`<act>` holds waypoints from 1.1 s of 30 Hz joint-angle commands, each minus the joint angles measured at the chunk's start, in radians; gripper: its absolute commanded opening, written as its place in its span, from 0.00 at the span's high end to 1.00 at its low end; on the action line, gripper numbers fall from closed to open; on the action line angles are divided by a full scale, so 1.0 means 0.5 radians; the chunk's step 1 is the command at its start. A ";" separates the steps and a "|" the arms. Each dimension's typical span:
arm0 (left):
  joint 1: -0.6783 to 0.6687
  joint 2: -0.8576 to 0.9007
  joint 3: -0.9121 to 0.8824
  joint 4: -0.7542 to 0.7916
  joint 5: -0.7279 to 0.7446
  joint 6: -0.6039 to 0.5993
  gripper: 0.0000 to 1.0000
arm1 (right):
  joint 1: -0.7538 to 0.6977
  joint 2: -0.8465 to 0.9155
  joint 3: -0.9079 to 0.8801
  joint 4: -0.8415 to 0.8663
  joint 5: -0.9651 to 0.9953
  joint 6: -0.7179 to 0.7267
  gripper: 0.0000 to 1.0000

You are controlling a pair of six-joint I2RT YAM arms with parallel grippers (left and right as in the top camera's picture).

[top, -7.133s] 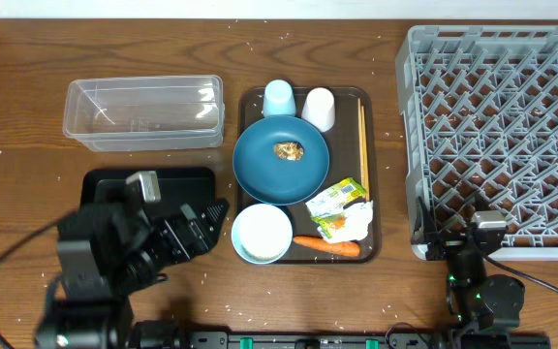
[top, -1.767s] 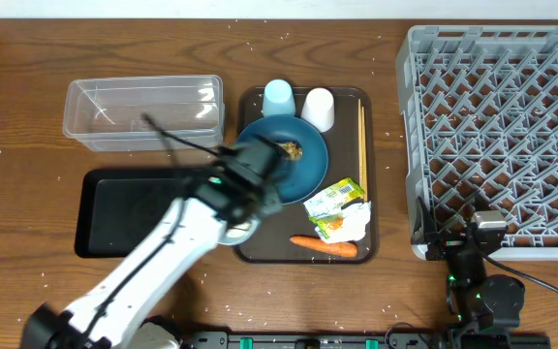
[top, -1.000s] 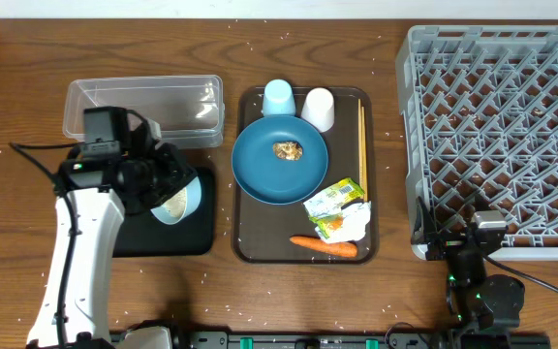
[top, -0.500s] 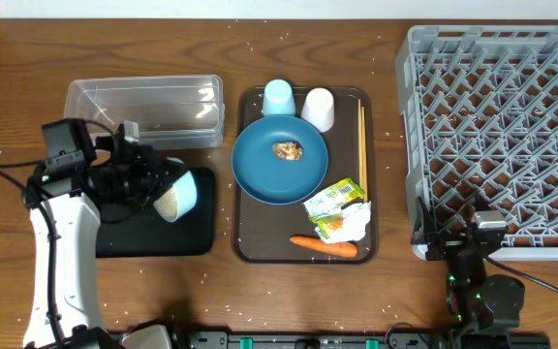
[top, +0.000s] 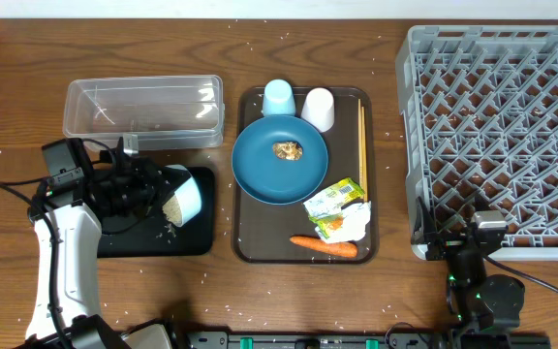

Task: Sort waste into correct bins and load items into the dishwasher rack
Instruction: 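Lift the white bowl and carry it left over the black tray, then tilt the white bowl with the left gripper, pouring rice onto the black tray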

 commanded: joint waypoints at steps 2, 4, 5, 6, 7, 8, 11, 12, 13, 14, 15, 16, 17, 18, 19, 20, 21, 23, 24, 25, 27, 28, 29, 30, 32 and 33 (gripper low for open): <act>0.011 0.010 -0.007 0.047 0.146 0.040 0.94 | -0.010 0.003 -0.003 -0.008 0.014 -0.026 0.01; 0.012 0.010 -0.007 0.074 0.146 0.055 0.94 | -0.010 0.003 -0.003 -0.008 0.014 -0.026 0.01; 0.013 0.010 -0.007 0.087 0.145 0.056 0.94 | -0.010 0.003 -0.003 -0.008 0.014 -0.026 0.01; 0.015 0.012 -0.007 0.100 0.146 0.056 0.94 | -0.010 0.003 -0.003 -0.008 0.014 -0.026 0.01; 0.018 0.018 -0.007 0.117 0.146 0.056 0.94 | -0.010 0.003 -0.003 -0.008 0.014 -0.026 0.01; 0.018 0.026 -0.007 0.127 0.146 0.056 0.94 | -0.010 0.003 -0.003 -0.008 0.014 -0.026 0.01; 0.018 0.085 -0.007 0.133 0.146 0.061 0.94 | -0.010 0.003 -0.003 -0.008 0.014 -0.026 0.01; 0.018 0.119 -0.007 0.133 0.146 0.062 0.94 | -0.010 0.003 -0.003 -0.008 0.014 -0.026 0.01; 0.018 0.147 -0.007 0.133 0.146 0.061 0.94 | -0.010 0.003 -0.003 -0.008 0.014 -0.026 0.01; 0.018 0.189 -0.007 0.134 0.146 0.062 0.94 | -0.010 0.003 -0.003 -0.008 0.014 -0.026 0.01; 0.018 0.227 -0.007 0.136 0.146 0.061 0.94 | -0.010 0.003 -0.003 -0.008 0.014 -0.026 0.01; 0.018 0.263 -0.007 0.133 0.155 0.061 0.94 | -0.010 0.003 -0.003 -0.008 0.014 -0.026 0.01; 0.018 0.293 -0.007 0.133 0.184 0.065 0.94 | -0.010 0.003 -0.003 -0.008 0.014 -0.026 0.01; 0.018 0.314 -0.007 0.134 0.197 0.069 0.94 | -0.010 0.003 -0.003 -0.008 0.014 -0.026 0.01; 0.018 0.324 -0.007 0.136 0.198 0.072 0.94 | -0.010 0.003 -0.003 -0.008 0.014 -0.026 0.01; 0.018 0.325 -0.007 0.140 0.198 0.091 0.94 | -0.010 0.003 -0.003 -0.008 0.014 -0.026 0.01; 0.021 0.323 -0.007 0.146 0.199 0.105 0.94 | -0.010 0.003 -0.003 -0.008 0.014 -0.026 0.01; 0.036 0.323 -0.007 0.147 0.246 0.106 0.94 | -0.010 0.003 -0.003 -0.008 0.014 -0.026 0.01; 0.047 0.323 -0.007 0.148 0.281 0.115 0.94 | -0.010 0.003 -0.003 -0.008 0.014 -0.026 0.01; 0.071 0.323 -0.007 0.159 0.331 0.166 0.94 | -0.010 0.003 -0.003 -0.008 0.014 -0.026 0.01; 0.127 0.324 -0.007 0.179 0.321 0.227 0.94 | -0.010 0.003 -0.003 -0.008 0.014 -0.026 0.01; 0.169 0.327 -0.007 0.179 0.317 0.226 0.94 | -0.010 0.003 -0.003 -0.008 0.014 -0.026 0.01; 0.219 0.332 -0.007 0.175 0.334 0.224 0.94 | -0.010 0.003 -0.003 -0.008 0.014 -0.026 0.01; 0.267 0.336 -0.007 0.162 0.381 0.225 0.94 | -0.010 0.003 -0.003 -0.008 0.014 -0.026 0.01; 0.362 0.347 -0.014 0.153 0.562 0.237 0.94 | -0.010 0.003 -0.003 -0.008 0.014 -0.026 0.01; 0.406 0.349 -0.020 0.156 0.642 0.249 0.94 | -0.010 0.003 -0.003 -0.008 0.014 -0.026 0.01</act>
